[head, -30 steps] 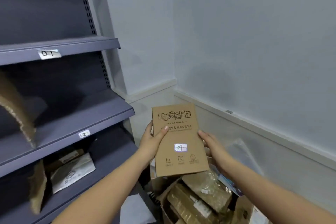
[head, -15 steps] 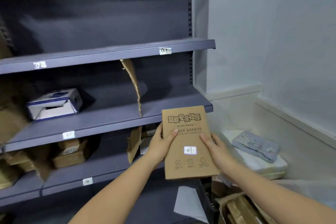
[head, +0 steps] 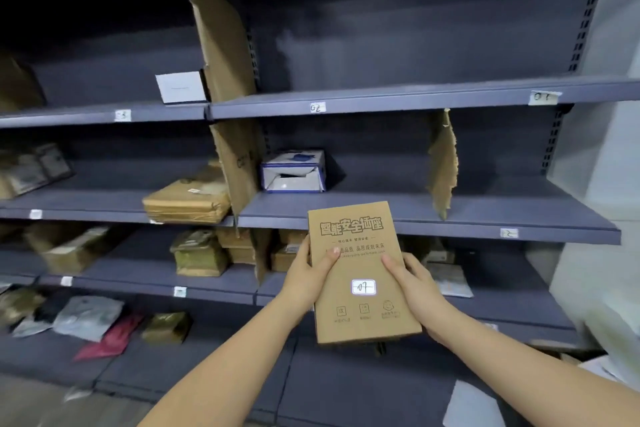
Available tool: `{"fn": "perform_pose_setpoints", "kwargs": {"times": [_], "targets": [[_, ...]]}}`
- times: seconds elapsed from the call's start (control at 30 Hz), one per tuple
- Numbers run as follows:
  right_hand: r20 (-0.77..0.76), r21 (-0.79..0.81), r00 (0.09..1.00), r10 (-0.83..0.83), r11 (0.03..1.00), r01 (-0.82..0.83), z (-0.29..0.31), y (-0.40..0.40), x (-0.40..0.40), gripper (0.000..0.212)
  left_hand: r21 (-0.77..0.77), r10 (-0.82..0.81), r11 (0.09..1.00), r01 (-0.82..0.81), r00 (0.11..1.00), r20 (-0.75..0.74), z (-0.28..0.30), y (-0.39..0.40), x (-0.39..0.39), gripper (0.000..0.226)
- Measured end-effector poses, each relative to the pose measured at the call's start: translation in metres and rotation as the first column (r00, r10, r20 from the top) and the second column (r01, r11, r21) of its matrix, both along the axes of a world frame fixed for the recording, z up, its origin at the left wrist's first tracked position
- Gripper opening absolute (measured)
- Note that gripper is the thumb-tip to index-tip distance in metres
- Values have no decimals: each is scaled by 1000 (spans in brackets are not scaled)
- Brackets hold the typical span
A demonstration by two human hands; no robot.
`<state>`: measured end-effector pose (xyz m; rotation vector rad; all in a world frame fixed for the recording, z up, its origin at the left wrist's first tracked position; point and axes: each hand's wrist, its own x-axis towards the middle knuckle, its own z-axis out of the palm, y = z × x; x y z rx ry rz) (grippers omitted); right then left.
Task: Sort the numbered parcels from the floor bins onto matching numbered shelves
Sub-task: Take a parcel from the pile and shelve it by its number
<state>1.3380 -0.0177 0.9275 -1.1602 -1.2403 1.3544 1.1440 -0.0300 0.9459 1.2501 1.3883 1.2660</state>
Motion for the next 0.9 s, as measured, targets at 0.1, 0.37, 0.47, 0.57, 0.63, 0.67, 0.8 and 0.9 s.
{"fn": "perform_pose_setpoints", "kwargs": {"times": [0.1, 0.37, 0.47, 0.57, 0.63, 0.67, 0.8, 0.9], "targets": [[10, 9, 996, 91, 996, -92, 0, -3, -77, 32, 2, 105, 994, -105, 994, -9, 1, -19, -76, 51], [28, 9, 949, 313, 950, -313, 4, -5, -265, 31, 8, 357, 934, -357, 934, -9, -3, -64, -252, 44], [31, 9, 918, 395, 918, -396, 0, 0, -334, 29, -23, 442, 897, -442, 897, 11, -9, -76, -314, 46], [44, 7, 889, 457, 889, -457, -7, 10, -406, 35, -23, 527, 849, -527, 850, -6, -13, -85, -374, 38], [41, 6, 860, 509, 860, -510, -9, 16, -456, 34, -18, 577, 817, -577, 817, 4, -12, -87, -415, 29], [31, 8, 844, 535, 845, -535, -10, 21, -481, 33, -20, 597, 802, -597, 802, 2, -11, -87, -435, 30], [9, 25, 785, 620, 784, -620, -5, 44, -580, 30, -14, 688, 725, -688, 725, -39, -2, -82, -519, 44], [21, 39, 721, 692, 721, -692, 1, 59, -657, 30, -2, 753, 658, -753, 658, -13, 4, -80, -581, 42]]}}
